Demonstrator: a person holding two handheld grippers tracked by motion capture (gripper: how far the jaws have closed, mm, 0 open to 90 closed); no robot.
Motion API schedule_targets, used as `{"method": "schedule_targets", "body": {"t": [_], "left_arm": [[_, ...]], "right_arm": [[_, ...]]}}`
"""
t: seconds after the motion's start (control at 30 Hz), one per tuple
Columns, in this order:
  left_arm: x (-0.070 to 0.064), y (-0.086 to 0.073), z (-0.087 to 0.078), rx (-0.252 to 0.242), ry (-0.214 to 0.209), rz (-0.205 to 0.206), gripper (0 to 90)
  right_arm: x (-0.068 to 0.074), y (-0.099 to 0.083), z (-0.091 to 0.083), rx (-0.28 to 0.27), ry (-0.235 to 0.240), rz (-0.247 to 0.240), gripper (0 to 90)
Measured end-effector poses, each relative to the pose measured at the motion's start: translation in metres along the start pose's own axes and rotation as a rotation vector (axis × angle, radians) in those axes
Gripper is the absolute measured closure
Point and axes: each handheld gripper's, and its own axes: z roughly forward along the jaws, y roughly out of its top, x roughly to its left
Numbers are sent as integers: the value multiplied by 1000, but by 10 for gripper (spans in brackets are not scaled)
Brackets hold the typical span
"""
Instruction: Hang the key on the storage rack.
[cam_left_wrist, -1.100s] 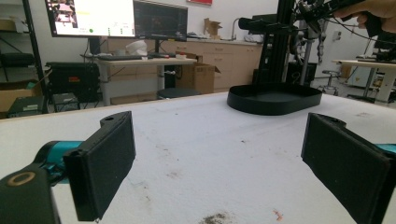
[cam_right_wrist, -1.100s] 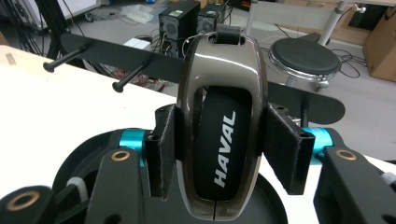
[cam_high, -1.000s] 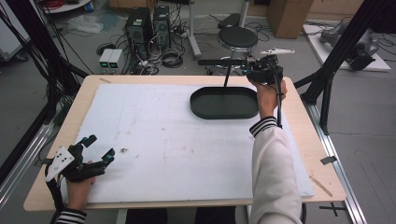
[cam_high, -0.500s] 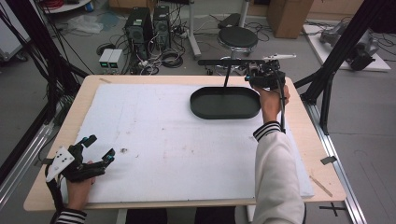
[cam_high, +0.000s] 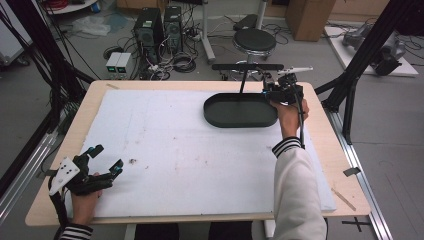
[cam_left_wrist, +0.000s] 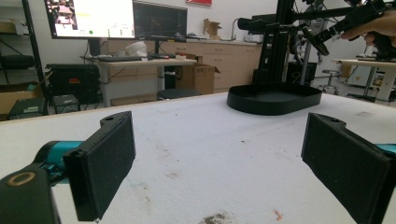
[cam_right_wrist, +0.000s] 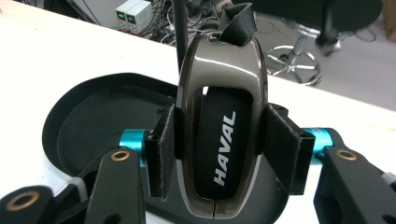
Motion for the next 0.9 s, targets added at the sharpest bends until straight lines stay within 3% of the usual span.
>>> {"method": "schedule_targets", "body": {"t": [0.33, 0.9], "left_arm": [[0, 0, 0, -2, 0, 2, 103], [0, 0, 0, -1, 0, 2, 102]], "right_arm": [[-2, -12, 15, 22, 10, 13, 477], [-1, -16, 34, 31, 23, 31, 472]]}}
